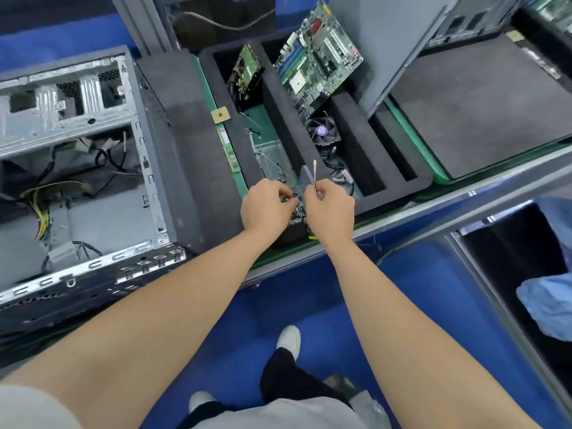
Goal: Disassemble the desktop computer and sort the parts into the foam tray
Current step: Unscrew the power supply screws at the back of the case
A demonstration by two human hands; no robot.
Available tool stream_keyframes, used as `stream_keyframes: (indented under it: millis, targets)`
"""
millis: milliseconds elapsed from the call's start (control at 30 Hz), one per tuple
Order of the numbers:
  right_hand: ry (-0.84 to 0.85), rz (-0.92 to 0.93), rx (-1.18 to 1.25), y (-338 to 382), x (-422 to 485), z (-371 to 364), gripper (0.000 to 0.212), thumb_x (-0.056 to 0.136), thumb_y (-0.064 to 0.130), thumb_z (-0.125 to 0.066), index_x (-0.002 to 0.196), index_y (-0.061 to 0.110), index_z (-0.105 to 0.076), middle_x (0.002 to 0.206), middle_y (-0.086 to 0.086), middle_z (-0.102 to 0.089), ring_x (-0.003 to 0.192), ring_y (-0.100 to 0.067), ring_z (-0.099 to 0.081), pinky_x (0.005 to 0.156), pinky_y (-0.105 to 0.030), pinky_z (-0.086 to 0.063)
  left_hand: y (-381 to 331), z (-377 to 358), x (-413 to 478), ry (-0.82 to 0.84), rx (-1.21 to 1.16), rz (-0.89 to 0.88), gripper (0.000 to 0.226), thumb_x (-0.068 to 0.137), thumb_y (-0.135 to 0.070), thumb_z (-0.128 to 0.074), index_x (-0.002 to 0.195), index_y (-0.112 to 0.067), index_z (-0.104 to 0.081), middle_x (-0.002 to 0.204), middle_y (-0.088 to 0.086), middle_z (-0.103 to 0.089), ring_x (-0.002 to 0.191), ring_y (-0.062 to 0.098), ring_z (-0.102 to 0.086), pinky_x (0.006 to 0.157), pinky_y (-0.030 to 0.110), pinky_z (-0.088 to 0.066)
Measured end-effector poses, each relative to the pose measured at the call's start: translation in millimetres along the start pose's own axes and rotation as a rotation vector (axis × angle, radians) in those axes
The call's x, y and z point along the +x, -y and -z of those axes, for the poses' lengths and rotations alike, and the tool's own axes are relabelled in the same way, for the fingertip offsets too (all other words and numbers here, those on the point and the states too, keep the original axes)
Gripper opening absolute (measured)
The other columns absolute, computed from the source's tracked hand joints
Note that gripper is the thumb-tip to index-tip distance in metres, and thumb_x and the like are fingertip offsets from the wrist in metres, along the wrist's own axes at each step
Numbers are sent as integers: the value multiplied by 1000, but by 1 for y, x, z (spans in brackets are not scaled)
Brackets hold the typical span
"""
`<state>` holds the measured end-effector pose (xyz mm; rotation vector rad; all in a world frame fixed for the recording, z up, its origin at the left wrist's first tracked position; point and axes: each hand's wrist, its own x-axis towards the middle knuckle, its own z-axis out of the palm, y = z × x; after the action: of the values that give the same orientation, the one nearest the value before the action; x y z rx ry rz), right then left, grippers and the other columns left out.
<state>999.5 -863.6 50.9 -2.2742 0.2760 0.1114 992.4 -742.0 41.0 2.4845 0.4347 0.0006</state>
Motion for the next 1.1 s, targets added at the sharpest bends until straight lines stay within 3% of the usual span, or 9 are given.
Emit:
stream_keyframes:
  millis: [133, 267, 433, 500, 567, 667, 767, 933, 1100]
  targets:
    - [26, -8, 54, 5, -1, 3, 36, 105, 31, -49, 81, 7, -61, 75, -10, -67, 71, -32, -69, 70, -52, -59, -5, 3, 3, 12, -44, 5, 17, 93, -37, -70, 102, -27, -81, 107, -9, -75, 96, 14, -68, 71, 27, -47]
    - [64, -28, 186, 23, -11, 8, 36, 108, 32, -45, 95, 9, -68, 80, -15, -68, 75, -39, -70, 72, -57, -60, -19, 23, 2, -4, -221, 22, 29, 103, -30, -51, 101, -21, -79, 98, -7, -75, 85, 12, -64, 73, 26, -46]
    - [58, -7, 351, 72, -35, 11, 35, 106, 34, -43, 86, 18, -66, 76, -4, -68, 72, -25, -68, 60, -42, -53, -37, 71, -6, -7, -390, -24, 27, 104, -27, -45, 107, -26, -72, 102, -12, -69, 93, 5, -59, 80, 17, -40]
    - [58, 7, 424, 95, -49, 9, 36, 105, 34, -46, 80, 20, -66, 65, 6, -65, 55, -9, -62, 46, -30, -46, -34, 96, -12, -53, -383, -61, 30, 105, -24, -42, 109, -27, -72, 106, -12, -68, 98, 7, -56, 76, 6, -33]
    - [68, 26, 469, 119, -65, 6, 36, 105, 34, -47, 79, 20, -68, 62, 3, -66, 45, -9, -59, 38, -25, -44, -26, 125, -20, -109, -389, -97, 32, 105, -21, -41, 110, -25, -72, 105, -13, -67, 98, 6, -55, 77, 8, -32]
    - [79, 104, 452, 153, -94, -8, 36, 104, 35, -48, 81, 19, -71, 72, -7, -71, 60, -23, -66, 42, -32, -50, 0, 166, -35, -165, -412, -125, 31, 106, -21, -41, 112, -21, -71, 105, -13, -66, 96, 5, -57, 73, 10, -35]
    - [99, 170, 465, 187, -129, -34, 35, 104, 34, -48, 82, 19, -70, 76, -4, -71, 68, -20, -66, 53, -34, -53, 36, 207, -55, -222, -408, -110, 28, 106, -22, -42, 113, -21, -69, 104, -11, -66, 89, 3, -58, 66, 6, -36]
    - [248, 221, 524, 236, -203, -91, 21, 107, 36, -48, 98, 20, -59, 82, -8, -69, 51, -18, -61, 45, -31, -47, 113, 278, -99, -321, -385, -75, 28, 103, -20, -45, 113, -21, -71, 110, -7, -70, 100, 10, -61, 81, 20, -44]
    - [385, 269, 462, 255, -278, -144, 18, 106, 37, -50, 101, 20, -53, 82, -9, -70, 43, -19, -56, 37, -25, -41, 198, 327, -155, -353, -424, -9, 25, 94, -14, -51, 103, -22, -73, 96, -6, -72, 85, 8, -67, 67, 24, -49]
